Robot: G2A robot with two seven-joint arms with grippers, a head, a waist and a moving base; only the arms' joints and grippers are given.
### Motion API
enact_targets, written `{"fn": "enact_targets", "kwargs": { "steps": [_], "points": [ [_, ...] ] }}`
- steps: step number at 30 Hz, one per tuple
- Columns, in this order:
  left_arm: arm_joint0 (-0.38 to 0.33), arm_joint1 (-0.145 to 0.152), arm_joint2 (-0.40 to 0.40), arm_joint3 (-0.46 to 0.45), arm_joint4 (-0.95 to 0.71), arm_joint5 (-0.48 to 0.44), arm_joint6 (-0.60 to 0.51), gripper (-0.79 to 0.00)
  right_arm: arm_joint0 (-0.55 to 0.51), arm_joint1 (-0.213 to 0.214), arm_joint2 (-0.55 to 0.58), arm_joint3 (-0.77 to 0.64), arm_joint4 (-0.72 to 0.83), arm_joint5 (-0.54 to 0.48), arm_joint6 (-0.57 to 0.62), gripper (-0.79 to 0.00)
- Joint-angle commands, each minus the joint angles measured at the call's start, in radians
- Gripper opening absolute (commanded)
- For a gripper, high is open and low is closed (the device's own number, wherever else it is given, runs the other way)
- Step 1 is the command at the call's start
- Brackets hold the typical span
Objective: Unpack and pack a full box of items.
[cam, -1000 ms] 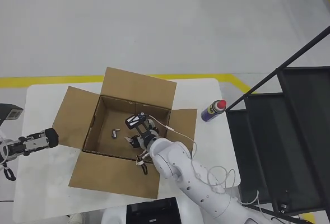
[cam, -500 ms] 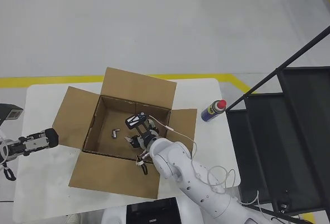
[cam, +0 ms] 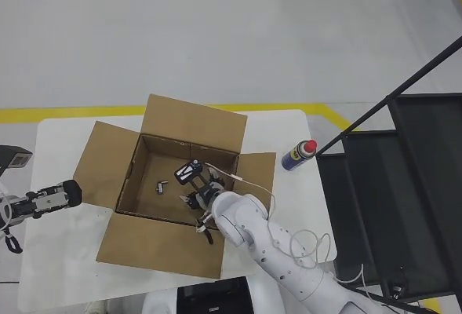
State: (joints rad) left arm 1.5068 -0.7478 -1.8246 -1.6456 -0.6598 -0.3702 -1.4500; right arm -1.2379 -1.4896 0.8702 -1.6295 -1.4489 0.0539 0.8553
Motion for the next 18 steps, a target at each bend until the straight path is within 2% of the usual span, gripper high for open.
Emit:
{"fn": "enact_targets", "kwargs": {
  "steps": [1,3,5,10,18],
  "points": [
    [0.0,0.0,0.0,0.0,0.0,0.0,0.0,0.0,0.016,0.002,0.0,0.009,-0.014,-0.039,0.051,0.0],
    [0.0,0.0,0.0,0.0,0.0,0.0,0.0,0.0,0.032,0.001,-0.005,0.02,-0.014,-0.072,0.088,0.0],
    [0.0,0.0,0.0,0.0,0.0,0.0,0.0,0.0,0.054,-0.001,-0.001,0.037,0.055,-0.143,0.13,0.0],
    [0.0,0.0,0.0,0.0,0.0,0.0,0.0,0.0,0.107,-0.008,-0.026,0.095,0.093,-0.226,0.21,0.0],
    [0.0,0.0,0.0,0.0,0.0,0.0,0.0,0.0,0.141,-0.017,-0.059,0.105,0.086,-0.229,0.251,0.0]
  ]
}}
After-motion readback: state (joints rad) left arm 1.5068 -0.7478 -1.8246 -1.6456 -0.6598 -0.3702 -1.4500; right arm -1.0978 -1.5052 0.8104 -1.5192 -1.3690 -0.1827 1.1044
